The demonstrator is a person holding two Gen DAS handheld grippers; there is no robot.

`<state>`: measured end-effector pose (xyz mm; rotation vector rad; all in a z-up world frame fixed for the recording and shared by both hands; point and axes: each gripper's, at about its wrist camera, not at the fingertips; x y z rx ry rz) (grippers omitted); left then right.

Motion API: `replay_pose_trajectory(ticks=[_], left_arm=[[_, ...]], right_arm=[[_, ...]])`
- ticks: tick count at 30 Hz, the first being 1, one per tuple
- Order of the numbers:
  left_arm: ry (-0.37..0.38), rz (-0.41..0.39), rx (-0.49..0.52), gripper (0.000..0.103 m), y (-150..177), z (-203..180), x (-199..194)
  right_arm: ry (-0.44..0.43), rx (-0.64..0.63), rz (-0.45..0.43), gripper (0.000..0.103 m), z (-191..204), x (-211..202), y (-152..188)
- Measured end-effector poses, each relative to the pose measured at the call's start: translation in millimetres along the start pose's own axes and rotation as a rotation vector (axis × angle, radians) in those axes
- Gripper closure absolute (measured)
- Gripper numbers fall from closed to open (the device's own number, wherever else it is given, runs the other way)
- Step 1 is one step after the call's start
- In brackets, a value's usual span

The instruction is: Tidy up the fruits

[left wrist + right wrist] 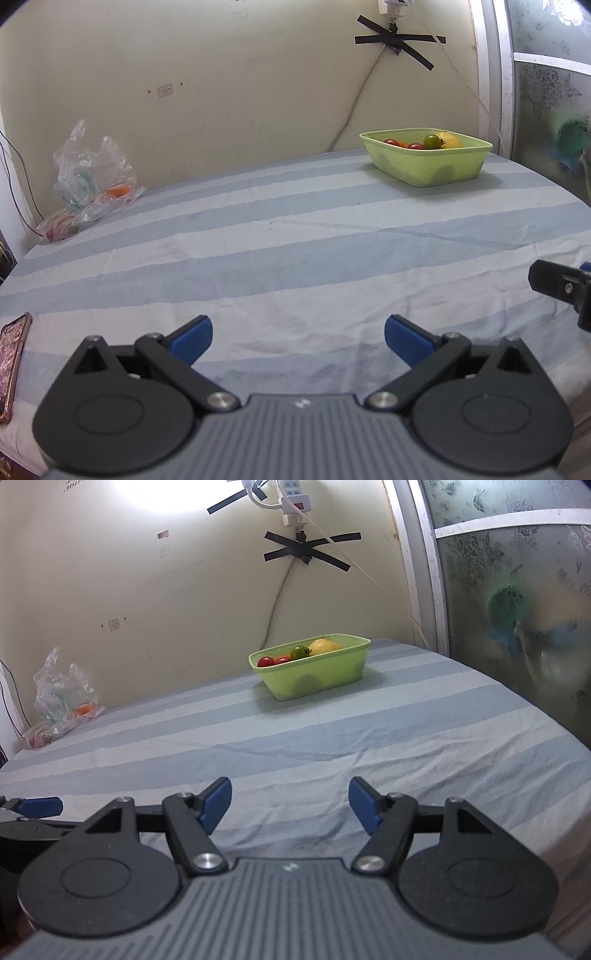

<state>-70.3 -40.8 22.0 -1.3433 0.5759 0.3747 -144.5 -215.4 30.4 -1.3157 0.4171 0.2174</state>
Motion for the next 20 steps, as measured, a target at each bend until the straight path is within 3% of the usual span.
replay_pose_trajectory(ticks=[15, 20], left_arm=[[-0.002, 0.0, 0.006, 0.0, 1.0, 1.3, 2.9], [0.031, -0.042, 0.015, 0.0, -0.3, -0.8, -3.8]], right_arm=[[0.001, -0.001, 0.011, 0.031, -0.9, 3.9, 0.2], [0.0, -0.002, 0.009, 0.031, -1.8, 4.5, 0.6]])
Point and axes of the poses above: each gripper's, at about its wrist camera, not at the fingertips, and x roughly the way its jaws point, z to its left, y to its underside, and after that the axes turned 3 degrees about -z, right-handed
